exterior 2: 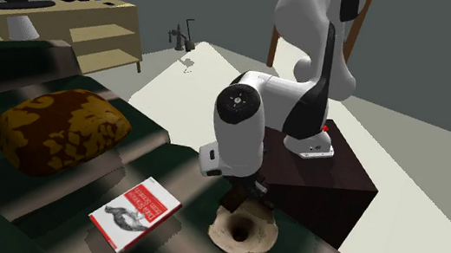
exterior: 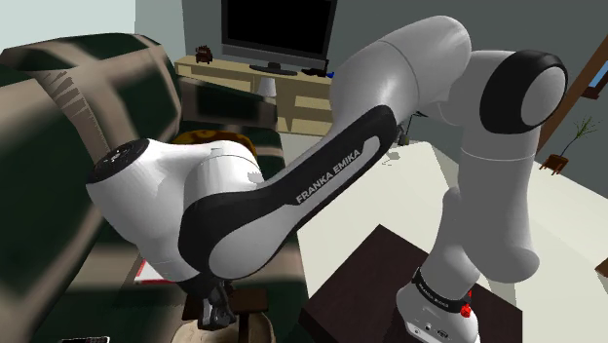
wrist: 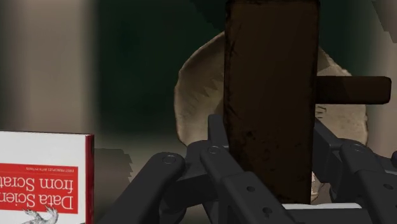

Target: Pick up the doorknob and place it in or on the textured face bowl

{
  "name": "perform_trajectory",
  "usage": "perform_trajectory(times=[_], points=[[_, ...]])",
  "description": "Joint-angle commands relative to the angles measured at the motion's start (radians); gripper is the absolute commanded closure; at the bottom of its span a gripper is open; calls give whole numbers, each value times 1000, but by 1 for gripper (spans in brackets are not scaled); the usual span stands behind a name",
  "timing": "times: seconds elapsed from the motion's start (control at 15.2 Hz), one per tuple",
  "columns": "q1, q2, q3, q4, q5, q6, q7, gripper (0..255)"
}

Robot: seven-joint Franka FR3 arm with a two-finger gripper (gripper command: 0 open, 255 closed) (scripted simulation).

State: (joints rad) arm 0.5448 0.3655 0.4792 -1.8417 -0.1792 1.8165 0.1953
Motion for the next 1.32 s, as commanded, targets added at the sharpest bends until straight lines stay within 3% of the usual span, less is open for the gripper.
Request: perform_trajectory(times=[0.0, 0.73, 1.25], points=[[3, 15, -3, -6, -7, 19, 7, 255], [19, 105, -25, -44, -52, 137, 36, 255], [19, 105, -25, -44, -52, 137, 36, 255]])
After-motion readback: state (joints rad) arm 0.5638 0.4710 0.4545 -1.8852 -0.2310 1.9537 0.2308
